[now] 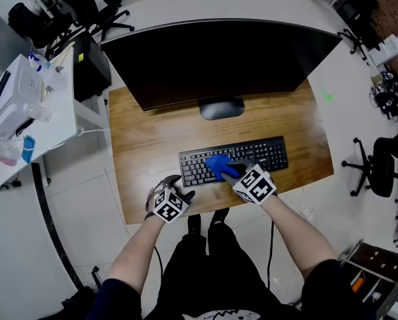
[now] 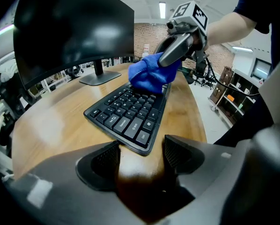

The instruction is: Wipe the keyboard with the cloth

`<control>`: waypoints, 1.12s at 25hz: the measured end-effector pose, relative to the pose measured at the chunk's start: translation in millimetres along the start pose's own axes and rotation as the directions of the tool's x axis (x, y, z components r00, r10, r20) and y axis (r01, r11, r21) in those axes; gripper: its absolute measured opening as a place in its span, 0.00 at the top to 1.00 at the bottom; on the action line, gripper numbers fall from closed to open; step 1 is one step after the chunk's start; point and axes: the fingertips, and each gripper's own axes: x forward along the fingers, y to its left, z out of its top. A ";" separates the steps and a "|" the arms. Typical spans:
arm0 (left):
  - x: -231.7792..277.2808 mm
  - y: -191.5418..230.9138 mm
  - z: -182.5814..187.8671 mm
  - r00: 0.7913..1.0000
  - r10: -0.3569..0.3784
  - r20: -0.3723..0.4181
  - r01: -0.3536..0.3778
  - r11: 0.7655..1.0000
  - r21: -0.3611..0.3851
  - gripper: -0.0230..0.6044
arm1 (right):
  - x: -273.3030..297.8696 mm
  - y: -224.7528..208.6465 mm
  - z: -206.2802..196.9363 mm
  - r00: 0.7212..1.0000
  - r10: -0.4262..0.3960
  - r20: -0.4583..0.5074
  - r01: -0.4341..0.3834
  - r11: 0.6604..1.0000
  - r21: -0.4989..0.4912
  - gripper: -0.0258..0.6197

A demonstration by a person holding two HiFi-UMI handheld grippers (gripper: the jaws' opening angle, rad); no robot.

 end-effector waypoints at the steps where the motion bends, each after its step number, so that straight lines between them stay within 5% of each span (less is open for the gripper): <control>1: 0.2 -0.2 0.1 1.000 0.001 -0.001 -0.001 1.000 0.001 0.48 | 10.9 12.2 11.9 1.000 0.027 0.011 -0.027 0.999 -0.019 0.80; 6: -0.5 0.8 0.9 1.000 0.012 -0.004 -0.012 1.000 -0.002 0.48 | 65.7 60.0 33.4 0.992 0.115 -0.049 -0.120 0.986 -0.119 0.80; 12: 1.0 0.8 1.8 1.000 0.014 -0.004 -0.015 1.000 -0.010 0.48 | 78.9 57.2 4.7 0.987 0.063 -0.148 -0.094 0.973 -0.213 0.80; 18: 0.0 2.4 -1.2 1.000 0.020 -0.011 -0.020 1.000 -0.016 0.48 | 45.7 13.3 -32.1 0.983 -0.009 -0.181 -0.027 0.981 -0.195 0.80; 28: 0.5 3.2 -1.7 0.999 0.036 -0.026 -0.036 0.999 -0.024 0.49 | -37.4 -90.3 -112.8 0.962 -0.171 -0.213 0.171 0.985 -0.021 0.80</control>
